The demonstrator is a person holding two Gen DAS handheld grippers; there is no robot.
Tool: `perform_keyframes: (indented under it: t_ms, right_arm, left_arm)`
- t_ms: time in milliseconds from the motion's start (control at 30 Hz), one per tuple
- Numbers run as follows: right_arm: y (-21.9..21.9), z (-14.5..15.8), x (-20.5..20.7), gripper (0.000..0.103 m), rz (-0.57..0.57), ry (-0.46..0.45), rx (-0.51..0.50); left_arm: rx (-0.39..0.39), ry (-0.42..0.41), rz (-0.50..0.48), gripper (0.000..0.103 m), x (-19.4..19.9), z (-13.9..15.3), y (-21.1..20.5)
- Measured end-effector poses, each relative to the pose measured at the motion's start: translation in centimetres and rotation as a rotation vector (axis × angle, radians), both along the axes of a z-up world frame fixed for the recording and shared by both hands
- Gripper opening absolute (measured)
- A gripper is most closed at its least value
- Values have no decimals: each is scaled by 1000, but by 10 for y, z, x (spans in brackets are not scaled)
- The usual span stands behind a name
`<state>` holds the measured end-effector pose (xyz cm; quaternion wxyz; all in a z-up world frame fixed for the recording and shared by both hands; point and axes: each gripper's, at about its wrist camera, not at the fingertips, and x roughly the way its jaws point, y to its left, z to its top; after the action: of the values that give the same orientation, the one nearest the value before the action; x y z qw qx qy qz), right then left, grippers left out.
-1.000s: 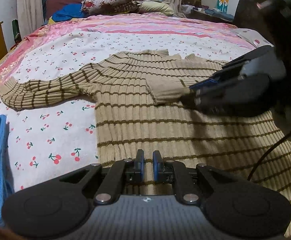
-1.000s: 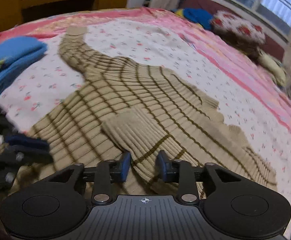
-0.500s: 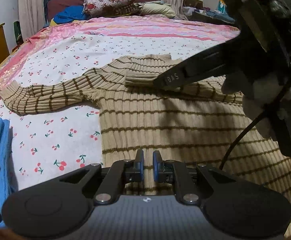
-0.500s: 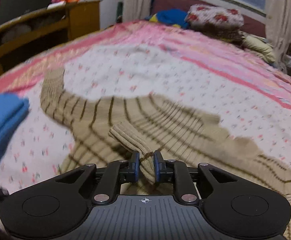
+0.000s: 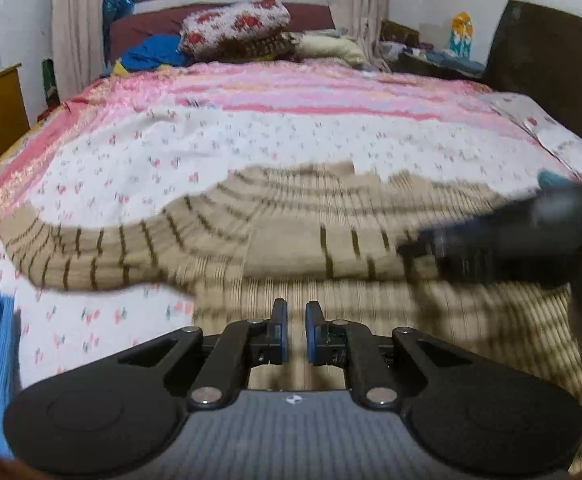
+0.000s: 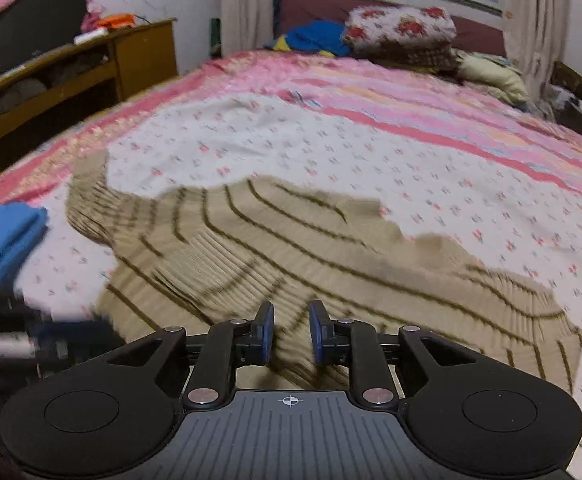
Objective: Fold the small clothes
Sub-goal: 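Open the right tool and withdraw it from the folded sleeve, then move the left tool to the other sleeve cuff and grasp it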
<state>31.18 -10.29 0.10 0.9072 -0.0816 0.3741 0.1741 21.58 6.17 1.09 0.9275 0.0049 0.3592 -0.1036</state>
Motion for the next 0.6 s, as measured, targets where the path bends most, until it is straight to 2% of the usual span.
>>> perform_keyframes:
  t_ms: [167, 233, 333, 433, 600]
  right_arm:
    - [-5, -16, 0, 20, -4, 44, -14]
    - [-7, -17, -3, 20, -3, 39, -2]
    - [-12, -18, -6, 20, -8, 45, 10]
    - [-15, -25, -2, 20, -8, 88, 11]
    - [-21, -20, -8, 20, -6, 76, 38]
  left_arm:
    - [-18, -3, 50, 19, 26, -4, -11]
    - [11, 15, 58, 19, 35, -11, -16]
    - [96, 72, 43, 19, 43, -24, -27]
    - [140, 67, 23, 20, 39, -25, -31]
    - [209, 66, 8, 20, 37, -21, -35]
